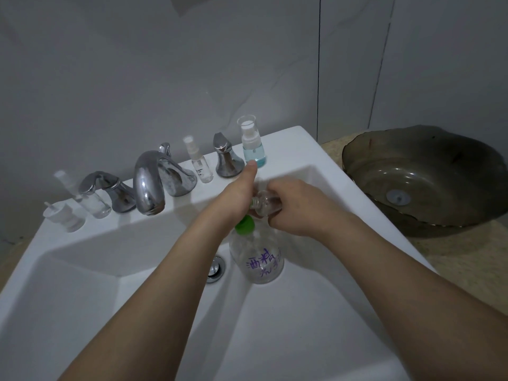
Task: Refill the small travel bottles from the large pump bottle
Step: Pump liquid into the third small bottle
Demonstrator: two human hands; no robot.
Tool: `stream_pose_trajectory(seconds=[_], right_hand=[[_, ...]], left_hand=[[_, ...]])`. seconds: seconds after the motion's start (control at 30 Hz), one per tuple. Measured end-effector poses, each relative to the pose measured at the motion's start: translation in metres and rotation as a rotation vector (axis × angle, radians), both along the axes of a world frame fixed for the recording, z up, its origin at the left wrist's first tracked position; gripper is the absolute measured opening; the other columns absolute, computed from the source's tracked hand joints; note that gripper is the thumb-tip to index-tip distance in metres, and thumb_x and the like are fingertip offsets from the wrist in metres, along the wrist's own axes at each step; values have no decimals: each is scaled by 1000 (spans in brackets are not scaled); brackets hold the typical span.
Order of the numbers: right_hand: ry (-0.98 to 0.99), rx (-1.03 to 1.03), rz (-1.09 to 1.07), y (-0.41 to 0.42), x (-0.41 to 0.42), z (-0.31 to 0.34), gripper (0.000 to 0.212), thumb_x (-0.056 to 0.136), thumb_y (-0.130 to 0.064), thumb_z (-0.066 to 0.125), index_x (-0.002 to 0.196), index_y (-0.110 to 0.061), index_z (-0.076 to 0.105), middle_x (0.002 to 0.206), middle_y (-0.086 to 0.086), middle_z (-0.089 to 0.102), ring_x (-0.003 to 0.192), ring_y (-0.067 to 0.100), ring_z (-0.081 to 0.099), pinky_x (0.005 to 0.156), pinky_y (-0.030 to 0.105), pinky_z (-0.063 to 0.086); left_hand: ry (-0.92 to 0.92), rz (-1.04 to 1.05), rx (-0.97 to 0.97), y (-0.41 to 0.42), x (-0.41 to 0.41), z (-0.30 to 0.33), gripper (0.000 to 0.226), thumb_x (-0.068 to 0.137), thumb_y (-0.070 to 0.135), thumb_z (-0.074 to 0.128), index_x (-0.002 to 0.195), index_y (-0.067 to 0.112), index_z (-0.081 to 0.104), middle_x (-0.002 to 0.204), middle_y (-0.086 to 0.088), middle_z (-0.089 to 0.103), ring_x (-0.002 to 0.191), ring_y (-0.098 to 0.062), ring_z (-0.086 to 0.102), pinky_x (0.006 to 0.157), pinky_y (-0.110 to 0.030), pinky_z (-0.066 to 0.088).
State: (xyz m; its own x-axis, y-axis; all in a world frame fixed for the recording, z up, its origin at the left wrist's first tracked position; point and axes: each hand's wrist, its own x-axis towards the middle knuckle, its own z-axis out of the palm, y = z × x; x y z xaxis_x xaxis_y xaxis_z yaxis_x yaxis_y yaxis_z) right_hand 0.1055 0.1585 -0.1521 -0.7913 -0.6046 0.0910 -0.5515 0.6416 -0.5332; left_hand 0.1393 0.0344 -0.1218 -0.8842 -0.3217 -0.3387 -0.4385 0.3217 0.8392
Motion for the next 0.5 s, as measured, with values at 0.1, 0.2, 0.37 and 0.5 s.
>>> stream_pose_trajectory(seconds=[0.1, 0.2, 0.37, 0.5], right_hand=[[-12, -6, 8, 1, 1, 1, 34, 75, -19, 65, 68, -34, 35, 69, -12, 42, 76, 18, 49, 64, 25, 35], [-2, -2, 12, 2, 2, 3, 37, 76, -18, 64, 65, -36, 33, 67, -14, 40, 75, 16, 47, 62, 26, 33], [74, -33, 6, -1, -1, 0, 35, 74, -18, 62, 69, -36, 32, 68, -12, 43, 74, 18, 47, 55, 26, 32], [143, -38, 1, -2, -5, -1, 21, 73, -22, 63, 79, -27, 43, 78, -9, 51, 77, 21, 53, 63, 31, 42]], left_hand=[[6, 15, 34, -1, -2, -3, 63, 97, 63, 24, 97, 17, 66, 83, -4, 71, 65, -15, 63, 57, -27, 41], [8, 20, 43, -3, -3, -6, 65, 95, 66, 26, 92, 16, 68, 87, -7, 73, 71, -19, 65, 69, -31, 47], [5, 33, 24, -6, -3, -2, 64, 96, 65, 24, 94, 15, 65, 82, -3, 69, 68, -15, 59, 62, -29, 38], [60, 7, 27, -5, -6, 4, 64, 99, 60, 22, 102, 13, 64, 86, -3, 67, 69, -14, 59, 57, -26, 34]])
